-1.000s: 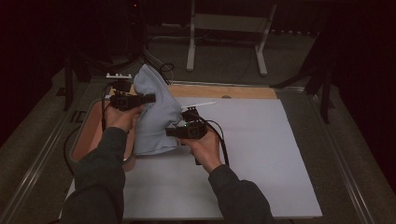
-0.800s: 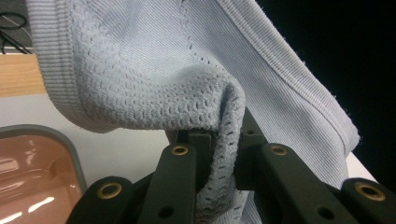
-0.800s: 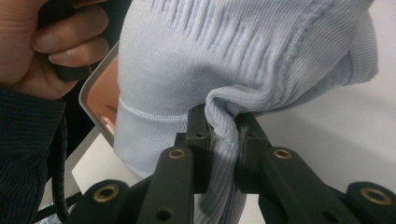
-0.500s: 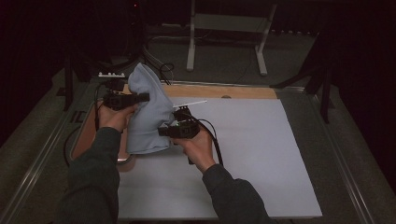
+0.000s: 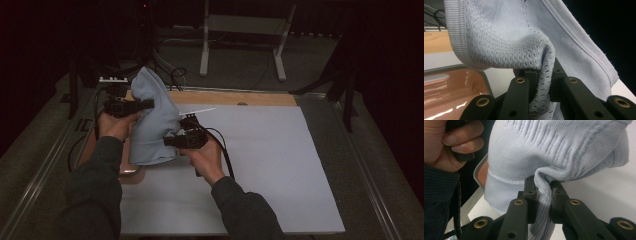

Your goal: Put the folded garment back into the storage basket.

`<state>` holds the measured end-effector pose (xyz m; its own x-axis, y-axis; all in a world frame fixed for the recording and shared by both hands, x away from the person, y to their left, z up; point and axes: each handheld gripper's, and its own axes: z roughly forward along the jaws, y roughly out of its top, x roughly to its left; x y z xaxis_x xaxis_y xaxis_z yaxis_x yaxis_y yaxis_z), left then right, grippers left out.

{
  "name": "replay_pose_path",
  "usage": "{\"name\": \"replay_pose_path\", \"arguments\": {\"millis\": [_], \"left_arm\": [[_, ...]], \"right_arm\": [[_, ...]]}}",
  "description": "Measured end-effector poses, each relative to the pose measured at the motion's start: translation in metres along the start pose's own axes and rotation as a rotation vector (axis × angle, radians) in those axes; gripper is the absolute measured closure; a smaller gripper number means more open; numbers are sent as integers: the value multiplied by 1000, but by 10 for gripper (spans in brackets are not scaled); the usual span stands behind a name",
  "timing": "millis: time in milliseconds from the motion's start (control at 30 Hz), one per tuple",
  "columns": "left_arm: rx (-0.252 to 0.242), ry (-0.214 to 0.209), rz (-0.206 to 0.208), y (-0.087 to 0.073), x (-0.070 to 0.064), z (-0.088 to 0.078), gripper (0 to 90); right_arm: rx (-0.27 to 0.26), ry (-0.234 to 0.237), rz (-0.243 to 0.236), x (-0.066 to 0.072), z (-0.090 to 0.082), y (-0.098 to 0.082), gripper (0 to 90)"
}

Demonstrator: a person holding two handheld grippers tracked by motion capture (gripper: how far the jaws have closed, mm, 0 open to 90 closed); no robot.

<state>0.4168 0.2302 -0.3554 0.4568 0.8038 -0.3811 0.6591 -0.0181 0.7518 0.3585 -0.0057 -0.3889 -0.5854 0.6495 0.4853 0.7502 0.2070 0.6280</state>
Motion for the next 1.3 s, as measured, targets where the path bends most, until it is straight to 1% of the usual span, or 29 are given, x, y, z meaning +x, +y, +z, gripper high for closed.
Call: {"name": "replay_pose_path", "arguments": {"millis": [300,500,533,633,867,1200,1300], "left_arm": [[0,-11,19,-1,6,-7,826],[-3,8,23,-2,11,-15,826],[-5,19,22,-2,12,-17,827],[-7,25,23,-2,14,-19,827],[-17,43,10,-5,21,-26,827],[-19,54,5,-7,26,-33,827],[-15,57,9,-6,27,-33,827]], "right_arm": [[6,-3,-19,6,6,1,794],[3,8,-22,8,11,-1,794],[5,9,-21,9,11,-1,794],[6,12,-26,9,12,-2,794],[2,20,-31,11,13,-2,794],[0,29,-39,14,15,-4,794],[2,32,-43,15,17,-5,793]]}}
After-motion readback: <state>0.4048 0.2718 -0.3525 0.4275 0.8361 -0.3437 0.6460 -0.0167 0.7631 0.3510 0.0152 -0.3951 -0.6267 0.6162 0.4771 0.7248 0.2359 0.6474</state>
